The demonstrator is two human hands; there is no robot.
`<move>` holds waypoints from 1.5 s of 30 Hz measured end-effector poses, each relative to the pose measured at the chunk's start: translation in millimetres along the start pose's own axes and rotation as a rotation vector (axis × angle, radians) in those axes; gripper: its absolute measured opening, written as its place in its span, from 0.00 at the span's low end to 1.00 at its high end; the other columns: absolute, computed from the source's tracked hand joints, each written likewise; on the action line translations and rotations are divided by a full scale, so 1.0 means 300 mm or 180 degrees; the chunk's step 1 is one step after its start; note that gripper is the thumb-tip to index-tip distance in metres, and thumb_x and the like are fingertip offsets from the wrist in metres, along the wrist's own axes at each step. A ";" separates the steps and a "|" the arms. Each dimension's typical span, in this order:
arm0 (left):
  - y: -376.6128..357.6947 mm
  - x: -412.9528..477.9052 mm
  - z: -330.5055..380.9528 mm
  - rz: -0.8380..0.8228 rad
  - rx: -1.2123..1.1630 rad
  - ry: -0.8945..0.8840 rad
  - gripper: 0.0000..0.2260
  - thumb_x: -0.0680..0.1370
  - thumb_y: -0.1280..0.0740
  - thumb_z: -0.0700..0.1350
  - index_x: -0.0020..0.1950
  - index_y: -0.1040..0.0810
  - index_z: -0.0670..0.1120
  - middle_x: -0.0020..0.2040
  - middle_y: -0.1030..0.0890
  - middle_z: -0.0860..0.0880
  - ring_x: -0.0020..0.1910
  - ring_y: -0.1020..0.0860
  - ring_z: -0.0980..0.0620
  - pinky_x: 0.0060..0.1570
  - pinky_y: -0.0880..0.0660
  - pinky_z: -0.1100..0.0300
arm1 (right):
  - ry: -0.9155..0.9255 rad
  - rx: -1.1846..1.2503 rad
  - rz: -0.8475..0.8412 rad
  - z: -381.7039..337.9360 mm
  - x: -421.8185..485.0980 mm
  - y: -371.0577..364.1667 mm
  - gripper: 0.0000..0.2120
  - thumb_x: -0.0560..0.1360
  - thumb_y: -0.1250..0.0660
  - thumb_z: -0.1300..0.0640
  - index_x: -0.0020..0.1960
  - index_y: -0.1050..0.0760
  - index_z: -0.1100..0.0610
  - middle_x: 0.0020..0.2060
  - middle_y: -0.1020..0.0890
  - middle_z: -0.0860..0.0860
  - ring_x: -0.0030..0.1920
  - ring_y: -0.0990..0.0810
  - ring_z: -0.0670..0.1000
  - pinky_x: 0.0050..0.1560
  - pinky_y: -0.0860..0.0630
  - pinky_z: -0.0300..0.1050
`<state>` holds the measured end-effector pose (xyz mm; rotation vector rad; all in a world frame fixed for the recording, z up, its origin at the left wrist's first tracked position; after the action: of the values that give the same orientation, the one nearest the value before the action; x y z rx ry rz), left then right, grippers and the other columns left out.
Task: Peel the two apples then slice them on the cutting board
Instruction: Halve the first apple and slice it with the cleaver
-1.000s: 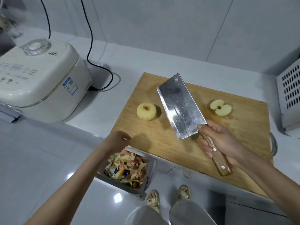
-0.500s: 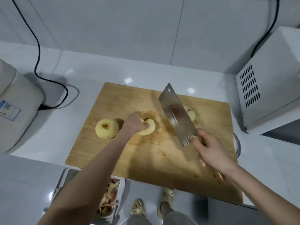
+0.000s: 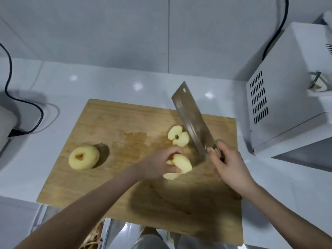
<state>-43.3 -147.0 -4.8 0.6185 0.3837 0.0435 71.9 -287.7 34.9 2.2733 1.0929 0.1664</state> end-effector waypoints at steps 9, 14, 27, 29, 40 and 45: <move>-0.151 0.307 0.058 0.0642 0.0566 0.0283 0.21 0.78 0.34 0.49 0.66 0.35 0.42 0.60 0.23 0.41 0.58 0.25 0.43 0.53 0.29 0.53 | -0.0402 0.0312 0.0541 0.118 0.032 0.148 0.10 0.80 0.41 0.57 0.40 0.34 0.59 0.24 0.28 0.61 0.18 0.29 0.52 0.21 0.31 0.38; -0.088 0.302 -0.031 0.1047 0.0675 0.0594 0.23 0.78 0.36 0.54 0.67 0.33 0.41 0.64 0.28 0.44 0.66 0.32 0.45 0.63 0.39 0.57 | -0.0561 0.0214 0.0401 0.150 0.017 0.131 0.14 0.80 0.41 0.56 0.36 0.38 0.53 0.25 0.29 0.56 0.20 0.28 0.51 0.23 0.28 0.47; 0.107 0.175 -0.262 0.1301 -0.0491 0.1117 0.19 0.76 0.32 0.49 0.63 0.32 0.44 0.60 0.26 0.46 0.59 0.27 0.45 0.58 0.28 0.46 | -0.0489 -0.0403 0.0105 0.136 0.012 0.004 0.13 0.79 0.39 0.55 0.37 0.37 0.46 0.24 0.31 0.47 0.24 0.32 0.44 0.26 0.36 0.38; 0.105 0.173 -0.225 0.1280 -0.0650 0.0786 0.15 0.76 0.31 0.45 0.60 0.31 0.48 0.57 0.26 0.51 0.55 0.26 0.50 0.52 0.26 0.55 | -0.0511 -0.0476 0.0055 0.136 -0.001 -0.008 0.11 0.79 0.39 0.54 0.38 0.36 0.49 0.25 0.31 0.48 0.25 0.32 0.46 0.27 0.38 0.39; -0.044 0.197 -0.060 0.0956 0.0513 -0.1138 0.21 0.63 0.27 0.25 0.52 0.23 0.40 0.58 0.27 0.42 0.60 0.33 0.57 0.64 0.38 0.69 | -0.0726 -0.1019 0.0033 0.145 -0.089 -0.008 0.05 0.79 0.40 0.54 0.45 0.33 0.55 0.29 0.27 0.48 0.32 0.26 0.51 0.33 0.35 0.45; -0.078 0.130 -0.120 0.0554 0.0203 -0.0684 0.20 0.64 0.30 0.26 0.52 0.24 0.43 0.62 0.33 0.51 0.64 0.33 0.52 0.63 0.43 0.77 | -0.0807 -0.1050 0.0021 0.157 -0.104 -0.036 0.03 0.78 0.40 0.56 0.48 0.33 0.55 0.32 0.25 0.52 0.32 0.26 0.54 0.34 0.34 0.45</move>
<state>-21.9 -140.0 -58.3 0.7112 0.1230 0.1305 61.3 -327.8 -5.0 1.9419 0.8562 0.0533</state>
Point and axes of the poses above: each hand's wrist, its own x-axis towards the middle knuckle, its own y-axis out of the back of the hand, z = x × y, the point moved 6 cm from there along x, towards the middle knuckle
